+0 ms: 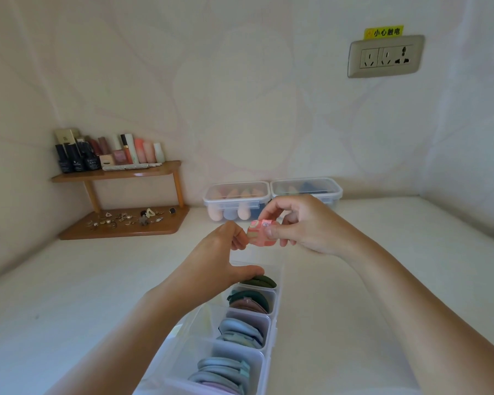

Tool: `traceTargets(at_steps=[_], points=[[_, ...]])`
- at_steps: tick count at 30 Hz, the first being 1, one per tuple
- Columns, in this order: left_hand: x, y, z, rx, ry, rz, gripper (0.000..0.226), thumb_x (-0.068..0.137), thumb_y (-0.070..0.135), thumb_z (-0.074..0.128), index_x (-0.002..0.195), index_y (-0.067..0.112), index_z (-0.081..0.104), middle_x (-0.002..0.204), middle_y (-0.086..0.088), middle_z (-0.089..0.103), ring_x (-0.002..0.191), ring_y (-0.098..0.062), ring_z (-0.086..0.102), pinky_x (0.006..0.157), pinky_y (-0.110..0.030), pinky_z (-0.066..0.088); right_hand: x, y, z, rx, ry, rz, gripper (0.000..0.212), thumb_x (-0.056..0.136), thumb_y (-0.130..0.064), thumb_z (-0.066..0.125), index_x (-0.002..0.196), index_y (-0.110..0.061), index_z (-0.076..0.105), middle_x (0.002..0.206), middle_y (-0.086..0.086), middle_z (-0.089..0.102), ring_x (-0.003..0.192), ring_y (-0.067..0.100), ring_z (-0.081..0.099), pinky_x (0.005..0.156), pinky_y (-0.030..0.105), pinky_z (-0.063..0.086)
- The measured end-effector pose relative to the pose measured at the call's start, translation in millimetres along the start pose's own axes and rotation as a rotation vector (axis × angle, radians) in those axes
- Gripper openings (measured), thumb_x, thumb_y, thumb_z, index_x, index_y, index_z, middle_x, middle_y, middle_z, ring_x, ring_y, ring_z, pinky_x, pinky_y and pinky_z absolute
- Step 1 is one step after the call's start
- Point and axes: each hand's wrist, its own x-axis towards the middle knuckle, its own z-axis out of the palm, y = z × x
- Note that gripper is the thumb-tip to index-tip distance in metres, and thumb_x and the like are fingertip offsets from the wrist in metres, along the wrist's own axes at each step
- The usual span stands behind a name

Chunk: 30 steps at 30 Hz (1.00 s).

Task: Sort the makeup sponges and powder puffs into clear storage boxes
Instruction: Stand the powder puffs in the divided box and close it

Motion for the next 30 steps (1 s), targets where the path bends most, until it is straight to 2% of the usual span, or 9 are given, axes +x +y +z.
traceTargets(at_steps=[3, 5, 7, 11, 14, 17, 21, 25, 30], points=[[-0.5, -0.9, 0.1, -0.009, -0.005, 0.006, 0.045, 0.072, 0.047, 0.074, 0.101, 0.032, 0.043, 0.101, 0.017, 0.051, 0.093, 0.0, 0.049, 0.071, -0.003, 0.036, -4.2, -6.0, -4.0, 0.056, 0.006, -0.028, 0.009, 0.084, -0.005, 0.068, 0.089, -0.012, 0.068, 0.071, -0.01, 0.066, 0.055, -0.002, 0.057, 0.057, 0.013, 0.044], [-1.3, 0.0, -0.8, 0.003, -0.003, 0.007, 0.043, 0.073, 0.047, 0.072, 0.101, 0.032, 0.043, 0.1, 0.019, 0.049, 0.091, 0.001, 0.046, 0.069, -0.003, 0.035, -7.7, -12.0, -7.0, 0.136, -0.007, -0.011, 0.01, 0.084, -0.005, 0.07, 0.093, -0.001, 0.067, 0.07, -0.007, 0.066, 0.046, -0.005, 0.054, 0.045, 0.006, 0.038], [-1.8, 1.1, -1.5, 0.019, -0.006, 0.009, 0.041, 0.074, 0.047, 0.071, 0.1, 0.033, 0.043, 0.1, 0.02, 0.046, 0.092, 0.001, 0.045, 0.067, -0.003, 0.034, -7.7, -13.3, -5.8, 0.184, 0.002, 0.001, 0.02, 0.082, -0.017, 0.073, 0.089, 0.001, 0.068, 0.075, 0.003, 0.072, 0.052, -0.001, 0.056, 0.04, 0.005, 0.036], [-1.4, 1.2, -0.2, 0.021, 0.007, -0.002, 0.044, 0.073, 0.049, 0.071, 0.101, 0.034, 0.041, 0.104, 0.019, 0.044, 0.094, 0.001, 0.043, 0.067, -0.004, 0.034, -1.7, -2.0, 2.2, 0.062, 0.062, -0.046, 0.007, 0.083, -0.011, 0.072, 0.085, -0.015, 0.067, 0.071, -0.004, 0.073, 0.068, 0.009, 0.069, 0.072, 0.023, 0.052], [0.2, 0.0, 1.7, 0.008, 0.035, -0.028, 0.051, 0.07, 0.05, 0.074, 0.105, 0.034, 0.039, 0.105, 0.019, 0.044, 0.094, 0.001, 0.044, 0.066, -0.004, 0.035, -1.9, -2.6, 6.6, -0.106, 0.085, -0.096, 0.027, 0.08, -0.01, 0.072, 0.089, -0.034, 0.063, 0.089, -0.015, 0.063, 0.07, 0.008, 0.064, 0.073, 0.032, 0.055], [1.3, -1.9, 3.9, -0.006, 0.059, -0.029, 0.058, 0.067, 0.05, 0.076, 0.108, 0.033, 0.038, 0.106, 0.019, 0.044, 0.092, 0.002, 0.045, 0.067, -0.004, 0.035, -3.2, -5.9, 7.8, -0.13, 0.038, -0.096, 0.026, 0.08, -0.013, 0.074, 0.089, -0.034, 0.063, 0.092, -0.013, 0.065, 0.075, 0.012, 0.064, 0.076, 0.033, 0.057], [0.4, -0.3, 4.2, -0.045, 0.083, 0.017, 0.067, 0.063, 0.055, 0.076, 0.114, 0.034, 0.038, 0.107, 0.022, 0.045, 0.094, 0.005, 0.047, 0.072, -0.003, 0.036, -7.0, -8.1, 12.7, -0.268, -0.06, -0.061, 0.015, 0.082, -0.02, 0.072, 0.082, -0.034, 0.067, 0.067, -0.027, 0.064, 0.071, -0.002, 0.063, 0.071, 0.022, 0.054], [-1.9, 3.0, 1.9, -0.085, 0.06, 0.108, 0.062, 0.061, 0.06, 0.07, 0.112, 0.033, 0.047, 0.099, 0.028, 0.054, 0.096, 0.007, 0.052, 0.077, 0.001, 0.036, -10.0, -13.0, 18.8, -0.259, -0.149, -0.058, 0.011, 0.084, -0.021, 0.071, 0.089, -0.03, 0.067, 0.09, -0.016, 0.07, 0.08, -0.004, 0.065, 0.076, 0.017, 0.053], [-1.8, -0.7, 1.7, -0.092, 0.029, 0.102, 0.05, 0.068, 0.046, 0.074, 0.11, 0.031, 0.051, 0.093, 0.023, 0.062, 0.092, 0.014, 0.054, 0.073, 0.002, 0.039, -12.6, -14.7, 24.5, -0.33, -0.112, -0.099, 0.007, 0.086, -0.024, 0.069, 0.083, -0.027, 0.063, 0.088, -0.015, 0.068, 0.081, -0.005, 0.062, 0.062, 0.0, 0.04]])
